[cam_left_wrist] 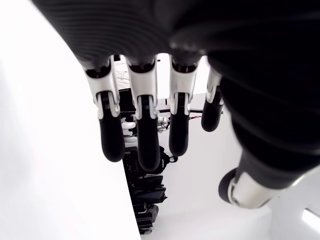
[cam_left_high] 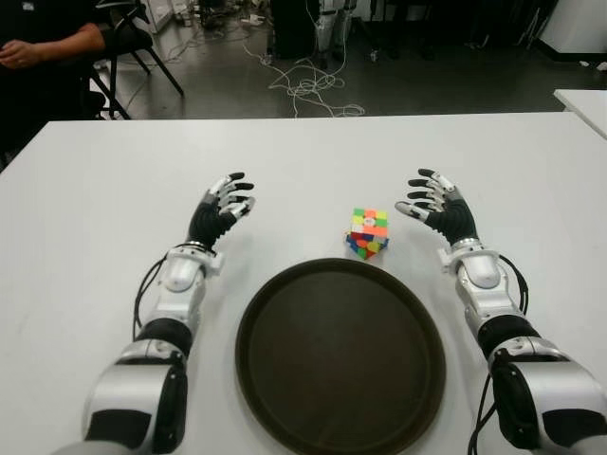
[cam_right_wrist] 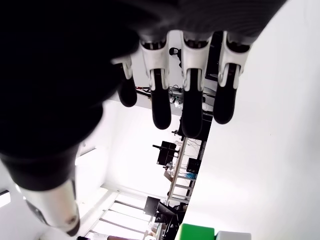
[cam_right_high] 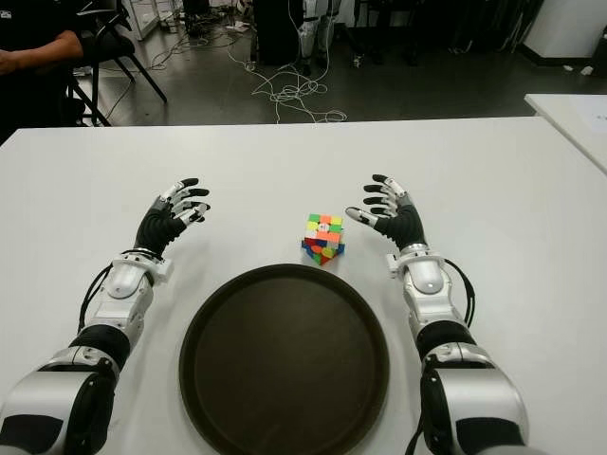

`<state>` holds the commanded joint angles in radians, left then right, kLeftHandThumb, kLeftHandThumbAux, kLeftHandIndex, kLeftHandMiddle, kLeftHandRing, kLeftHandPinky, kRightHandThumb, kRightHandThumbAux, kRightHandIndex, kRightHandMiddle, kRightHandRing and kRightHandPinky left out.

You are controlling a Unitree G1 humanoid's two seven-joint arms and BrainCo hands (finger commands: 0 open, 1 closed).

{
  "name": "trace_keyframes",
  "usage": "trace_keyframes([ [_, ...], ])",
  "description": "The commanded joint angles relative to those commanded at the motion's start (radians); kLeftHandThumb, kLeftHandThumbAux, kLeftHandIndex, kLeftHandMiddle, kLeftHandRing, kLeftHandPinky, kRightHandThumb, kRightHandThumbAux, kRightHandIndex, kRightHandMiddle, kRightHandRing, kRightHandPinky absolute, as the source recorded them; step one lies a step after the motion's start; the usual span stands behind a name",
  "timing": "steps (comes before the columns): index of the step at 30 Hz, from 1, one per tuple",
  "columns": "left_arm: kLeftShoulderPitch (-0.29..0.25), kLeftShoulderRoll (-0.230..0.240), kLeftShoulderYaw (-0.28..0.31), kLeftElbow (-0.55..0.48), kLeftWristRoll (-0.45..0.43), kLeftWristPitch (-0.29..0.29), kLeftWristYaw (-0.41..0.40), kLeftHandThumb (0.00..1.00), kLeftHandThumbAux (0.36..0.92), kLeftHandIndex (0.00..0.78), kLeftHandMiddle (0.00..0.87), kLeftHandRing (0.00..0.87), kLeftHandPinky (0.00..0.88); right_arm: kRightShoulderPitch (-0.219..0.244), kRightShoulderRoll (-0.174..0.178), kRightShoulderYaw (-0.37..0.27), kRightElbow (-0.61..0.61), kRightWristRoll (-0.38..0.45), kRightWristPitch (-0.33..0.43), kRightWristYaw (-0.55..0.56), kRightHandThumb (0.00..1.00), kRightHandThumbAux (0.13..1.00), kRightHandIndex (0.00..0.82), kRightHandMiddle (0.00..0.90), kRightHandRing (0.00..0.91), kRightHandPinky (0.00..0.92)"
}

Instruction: Pick up the Rubik's Cube and put it in the plate

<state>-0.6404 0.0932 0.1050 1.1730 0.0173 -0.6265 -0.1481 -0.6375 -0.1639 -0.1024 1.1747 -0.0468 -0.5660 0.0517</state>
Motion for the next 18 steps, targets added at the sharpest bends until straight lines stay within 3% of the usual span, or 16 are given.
trace_keyframes([
  [18,0.003,-0.004,0.002,-0.003,-0.006,0.000,0.006,0.448,0.699,0.185,0.274,0.321,0.358,0.002,0.004,-0.013,0.002,0.010,0.002,0.005,0.040,0.747,0.196,0.278,0.297,0.317],
])
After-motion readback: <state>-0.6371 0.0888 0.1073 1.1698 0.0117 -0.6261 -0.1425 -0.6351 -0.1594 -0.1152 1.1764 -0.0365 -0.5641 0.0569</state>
